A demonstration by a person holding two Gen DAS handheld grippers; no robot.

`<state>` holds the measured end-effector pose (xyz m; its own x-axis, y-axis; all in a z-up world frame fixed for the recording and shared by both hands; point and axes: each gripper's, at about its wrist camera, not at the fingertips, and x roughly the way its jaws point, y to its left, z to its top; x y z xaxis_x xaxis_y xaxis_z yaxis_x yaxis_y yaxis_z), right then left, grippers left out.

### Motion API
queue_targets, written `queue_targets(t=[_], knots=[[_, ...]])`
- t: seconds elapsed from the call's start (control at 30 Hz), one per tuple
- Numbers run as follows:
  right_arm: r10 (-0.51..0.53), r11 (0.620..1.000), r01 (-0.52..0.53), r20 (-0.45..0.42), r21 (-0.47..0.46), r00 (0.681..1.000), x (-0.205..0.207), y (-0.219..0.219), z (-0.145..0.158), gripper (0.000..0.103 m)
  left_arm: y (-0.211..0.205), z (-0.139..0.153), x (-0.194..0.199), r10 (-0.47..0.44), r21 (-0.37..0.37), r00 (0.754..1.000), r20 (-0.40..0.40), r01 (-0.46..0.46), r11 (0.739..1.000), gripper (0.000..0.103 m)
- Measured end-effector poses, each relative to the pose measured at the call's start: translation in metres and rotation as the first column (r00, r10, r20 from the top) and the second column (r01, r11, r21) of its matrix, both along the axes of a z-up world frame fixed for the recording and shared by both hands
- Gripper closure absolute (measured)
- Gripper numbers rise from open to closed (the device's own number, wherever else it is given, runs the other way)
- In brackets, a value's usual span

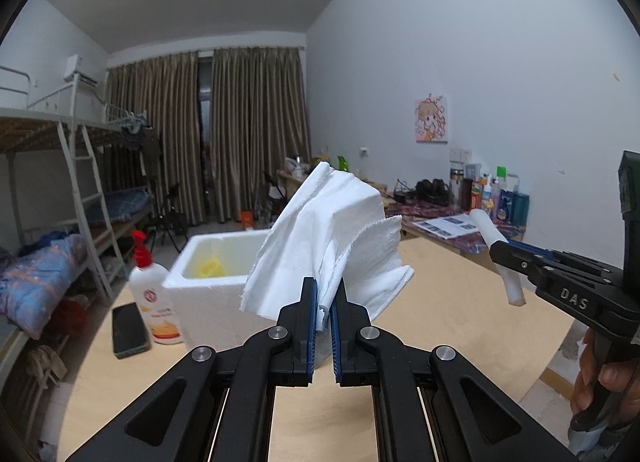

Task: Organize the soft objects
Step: 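Carry the cloth with the left tool while the right tool carries the tube to the foam box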

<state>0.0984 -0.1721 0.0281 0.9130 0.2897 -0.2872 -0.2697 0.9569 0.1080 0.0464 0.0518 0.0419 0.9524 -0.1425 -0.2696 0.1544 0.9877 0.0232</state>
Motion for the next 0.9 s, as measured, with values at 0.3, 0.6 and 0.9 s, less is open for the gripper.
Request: queue_targets(t=[0.3, 0.6, 0.9], knots=[[0.068, 0.998, -0.068, 0.072, 0.001, 0.995, -0.016, 0.012, 0.015, 0.083, 0.012, 0.020, -0.020, 0.043, -0.002, 0.996, 0.072, -0.043, 0.999, 0.096], [0.140, 0.990, -0.139, 0.104, -0.013, 0.985, -0.018, 0.029, 0.016, 0.083, 0.024, 0.025, -0.034, 0.084, -0.009, 0.992, 0.096, -0.083, 0.996, 0.096], [0.213, 0.977, -0.212, 0.114, -0.023, 0.970, -0.007, 0.047, 0.015, 0.083, 0.042, 0.029, -0.040, 0.144, -0.019, 0.984, 0.108, -0.143, 0.990, 0.096]])
